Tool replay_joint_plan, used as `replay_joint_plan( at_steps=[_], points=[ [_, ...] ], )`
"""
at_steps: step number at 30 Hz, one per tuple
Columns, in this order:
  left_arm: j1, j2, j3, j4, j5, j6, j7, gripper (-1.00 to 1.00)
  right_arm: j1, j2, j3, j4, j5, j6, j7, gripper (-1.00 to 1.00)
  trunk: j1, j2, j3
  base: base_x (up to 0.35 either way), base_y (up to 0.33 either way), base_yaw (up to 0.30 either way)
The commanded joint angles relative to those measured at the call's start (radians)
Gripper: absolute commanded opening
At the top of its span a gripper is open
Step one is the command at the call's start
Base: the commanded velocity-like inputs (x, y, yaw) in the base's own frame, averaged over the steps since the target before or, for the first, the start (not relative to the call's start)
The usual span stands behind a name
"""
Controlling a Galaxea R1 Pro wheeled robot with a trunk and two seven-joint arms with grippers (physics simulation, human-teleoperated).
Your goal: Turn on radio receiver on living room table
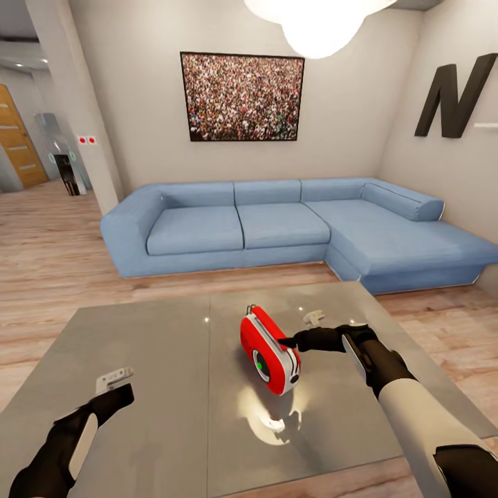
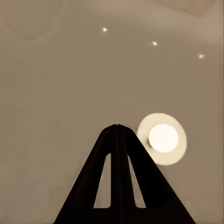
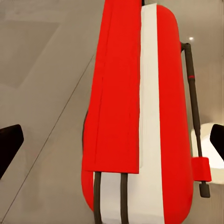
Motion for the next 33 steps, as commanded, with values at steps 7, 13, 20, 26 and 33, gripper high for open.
replay_joint_plan(
  at_steps=[7, 13, 20, 26, 33],
  points=[
    [0.000, -0.005, 0.000, 0.000, -0.058, -0.001, 0.000, -1.00, 0.000, 0.000, 0.000, 0.000, 0.000, 0.000, 0.000, 1.00, -0.027, 0.049, 0.022, 0.000, 0.000, 0.000],
    [0.000, -0.004, 0.001, 0.000, -0.062, -0.003, 0.000, -1.00, 0.000, 0.000, 0.000, 0.000, 0.001, 0.000, 0.000, 1.00, -0.050, 0.091, 0.041, 0.000, 0.000, 0.000],
    [0.000, -0.003, 0.003, 0.000, -0.062, -0.003, 0.001, -1.00, 0.000, 0.000, -0.001, 0.000, 0.002, 0.000, -0.001, 1.00, -0.077, 0.140, 0.063, 0.000, 0.000, 0.000],
    [0.000, -0.004, 0.004, 0.001, -0.062, -0.003, 0.001, -1.00, 0.000, 0.000, -0.001, 0.000, 0.002, 0.000, -0.002, 1.00, -0.100, 0.182, 0.082, 0.000, 0.000, 0.000],
    [0.000, -0.004, 0.005, 0.001, -0.062, -0.003, 0.002, -1.00, 0.000, 0.000, -0.001, 0.000, 0.002, 0.000, -0.003, 1.00, -0.127, 0.231, 0.103, -0.037, 0.000, 0.000]
  ],
)
